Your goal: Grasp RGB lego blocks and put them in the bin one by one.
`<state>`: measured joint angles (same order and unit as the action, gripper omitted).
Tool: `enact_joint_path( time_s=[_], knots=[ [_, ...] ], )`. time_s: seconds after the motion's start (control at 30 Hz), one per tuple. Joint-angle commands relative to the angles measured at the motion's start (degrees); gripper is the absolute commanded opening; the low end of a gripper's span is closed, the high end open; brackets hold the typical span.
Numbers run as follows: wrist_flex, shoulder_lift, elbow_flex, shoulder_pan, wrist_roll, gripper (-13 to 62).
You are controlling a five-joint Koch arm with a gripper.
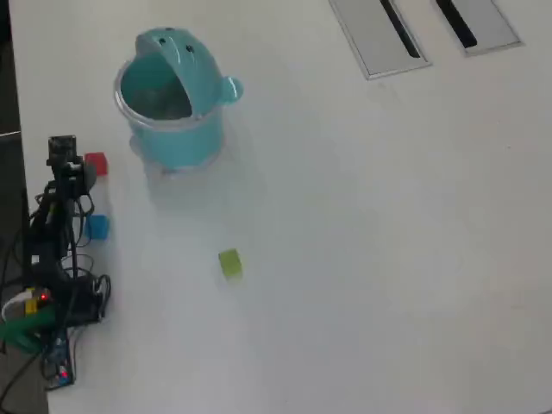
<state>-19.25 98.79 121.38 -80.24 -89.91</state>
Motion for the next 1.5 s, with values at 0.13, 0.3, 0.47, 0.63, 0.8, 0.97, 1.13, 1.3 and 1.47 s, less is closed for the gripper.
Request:
enact_joint_path(
  time_s=[0.13,0.3,0.47,0.63,0.8,0.97,1.13,1.3,1.47],
  knots=[
    [7.82,-7.73,-8.79,-1.49,-1.23,29.3],
    [7.91,-13.45,-13.71,-1.49,-2.29,29.2],
    [7.82,-19.16,-19.16,-0.70,-5.10,27.3],
    [7.47,-19.51,-19.34,1.58,-5.80,26.6],
    [5.36,-19.07,-17.40,2.55,-7.21,26.7],
    [5.63,-19.34,-15.38,2.64,-7.29,26.6],
    [5.71,-19.95,-14.15,2.81,-7.38,26.7],
    [6.33,-21.36,-13.89,3.08,-7.38,26.6],
    [6.50,-22.76,-13.89,3.96,-7.65,26.6]
  ],
)
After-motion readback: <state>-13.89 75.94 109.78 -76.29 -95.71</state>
